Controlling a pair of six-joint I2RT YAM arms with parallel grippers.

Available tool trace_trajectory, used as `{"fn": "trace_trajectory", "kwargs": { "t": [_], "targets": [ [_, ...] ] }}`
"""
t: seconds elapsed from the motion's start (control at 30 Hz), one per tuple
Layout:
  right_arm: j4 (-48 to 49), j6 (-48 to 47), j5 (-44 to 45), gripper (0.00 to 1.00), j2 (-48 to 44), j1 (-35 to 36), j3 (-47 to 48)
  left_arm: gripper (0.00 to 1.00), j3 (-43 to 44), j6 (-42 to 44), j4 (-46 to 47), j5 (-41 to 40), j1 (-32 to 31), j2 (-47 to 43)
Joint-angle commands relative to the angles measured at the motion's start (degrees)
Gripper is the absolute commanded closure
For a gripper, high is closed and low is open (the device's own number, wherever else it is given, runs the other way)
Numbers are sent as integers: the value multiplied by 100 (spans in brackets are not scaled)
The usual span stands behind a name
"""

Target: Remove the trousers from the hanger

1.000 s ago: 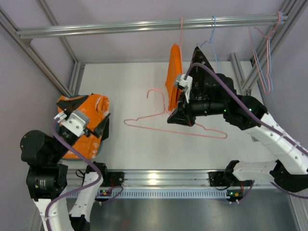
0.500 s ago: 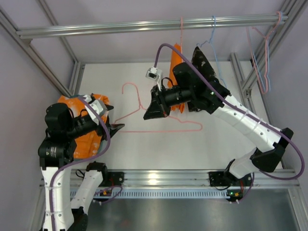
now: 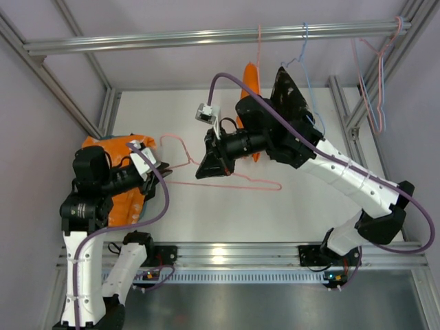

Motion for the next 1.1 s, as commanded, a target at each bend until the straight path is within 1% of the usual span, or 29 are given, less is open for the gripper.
{"fn": "trace_trajectory", "kwargs": {
  "t": [0.0,0.03,0.1,0.13,0.17,0.23,0.27,0.3,0.33,0.37,0.4,0.47,0.53,0.57,0.63,0.73,0.83,0.87,1.03,1.07],
  "targets": [
    [-252,-349,265,100,-161,118,266,96,65,-24,192,103,14,-140],
    [-279,-401,292,100,-205,118,213,100,56,-50,184,77,14,-166],
    [-349,-481,431,100,-345,100,186,100,91,-112,192,50,14,-202],
    [-436,-620,520,94,-381,100,178,100,100,-147,192,33,14,-210],
    [-533,-709,755,71,-434,92,186,100,135,-243,192,15,14,-228],
    [-752,-1085,1011,47,-609,74,186,100,188,-340,192,-20,14,-211],
    [-823,-1262,1308,30,-662,48,186,100,223,-454,184,-38,14,-184],
    [-902,-1411,1468,26,-802,39,186,100,240,-507,192,-108,14,-184],
    [-1112,-1717,1618,24,-856,47,195,100,241,-560,184,-126,14,-167],
    [-1218,-1816,1871,22,-917,47,204,100,241,-612,184,-134,14,-158],
    [-1350,-1895,1996,13,-1031,39,221,100,232,-630,192,-152,14,-166],
    [-1753,-2334,2058,1,-1137,39,291,100,197,-639,192,-143,14,-140],
    [-2018,-2598,2128,1,-1234,39,423,100,179,-622,192,-117,14,-140],
    [-2411,-2678,2138,1,-1234,47,511,100,153,-561,184,-100,14,-140],
    [-2826,-2818,2138,1,-1077,39,861,100,109,-447,192,-91,14,-184],
    [-3643,-2985,1989,1,-682,39,1423,100,-14,54,184,-169,14,-351],
    [-4259,-3065,1594,17,-303,30,1793,100,-102,519,201,-266,14,-518],
    [-4374,-3056,1427,25,-250,30,1821,100,-111,564,201,-284,14,-579],
    [-4568,-2864,969,38,-83,-58,1672,100,-102,933,192,-319,14,-729],
    [-4594,-2846,821,45,-65,-154,1663,100,-102,995,192,-363,14,-790]
  ]
}}
